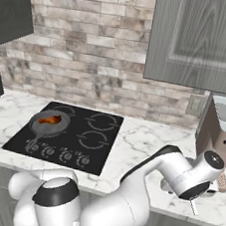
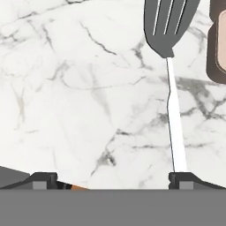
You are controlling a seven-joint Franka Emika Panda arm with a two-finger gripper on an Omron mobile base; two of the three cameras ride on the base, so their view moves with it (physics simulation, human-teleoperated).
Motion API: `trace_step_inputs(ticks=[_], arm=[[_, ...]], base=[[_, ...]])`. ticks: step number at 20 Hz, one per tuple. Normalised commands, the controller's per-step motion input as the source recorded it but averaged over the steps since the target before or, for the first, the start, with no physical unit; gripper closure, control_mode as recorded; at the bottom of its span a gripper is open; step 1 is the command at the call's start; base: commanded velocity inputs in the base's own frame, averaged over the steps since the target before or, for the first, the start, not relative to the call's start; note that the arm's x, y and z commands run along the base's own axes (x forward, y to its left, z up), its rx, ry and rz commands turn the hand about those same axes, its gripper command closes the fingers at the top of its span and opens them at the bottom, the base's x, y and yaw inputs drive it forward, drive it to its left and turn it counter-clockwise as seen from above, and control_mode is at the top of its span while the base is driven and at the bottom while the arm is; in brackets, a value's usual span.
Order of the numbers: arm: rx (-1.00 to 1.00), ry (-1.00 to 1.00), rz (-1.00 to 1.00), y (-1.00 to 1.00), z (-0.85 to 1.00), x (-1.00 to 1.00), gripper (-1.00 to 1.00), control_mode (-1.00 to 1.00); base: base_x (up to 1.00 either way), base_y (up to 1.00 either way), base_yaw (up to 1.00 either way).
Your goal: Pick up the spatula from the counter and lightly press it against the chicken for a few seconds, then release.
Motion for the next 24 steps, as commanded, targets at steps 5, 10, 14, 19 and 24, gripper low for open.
trace_step_inputs(ticks=[5, 10, 14, 19, 24], arm=[[0.00, 0.00, 0.00, 0.00, -0.12, 0.04, -1.00, -1.00], [0.00, 0.01, 0.00, 0.00, -0.11, 0.09, -1.00, -1.00], [0.00, 0.00, 0.00, -0.05, -0.06, 0.09, -1.00, -1.00], [0.00, 0.00, 0.00, -0.12, -0.05, 0.09, -1.00, -1.00], [0.00, 0.00, 0.00, -0.13, -0.08, 0.08, -1.00, -1.00]], base=[[0.00, 0.00, 0.00], [0.00, 0.00, 0.00], [0.00, 0.00, 0.00], [0.00, 0.00, 0.00], [0.00, 0.00, 0.00]])
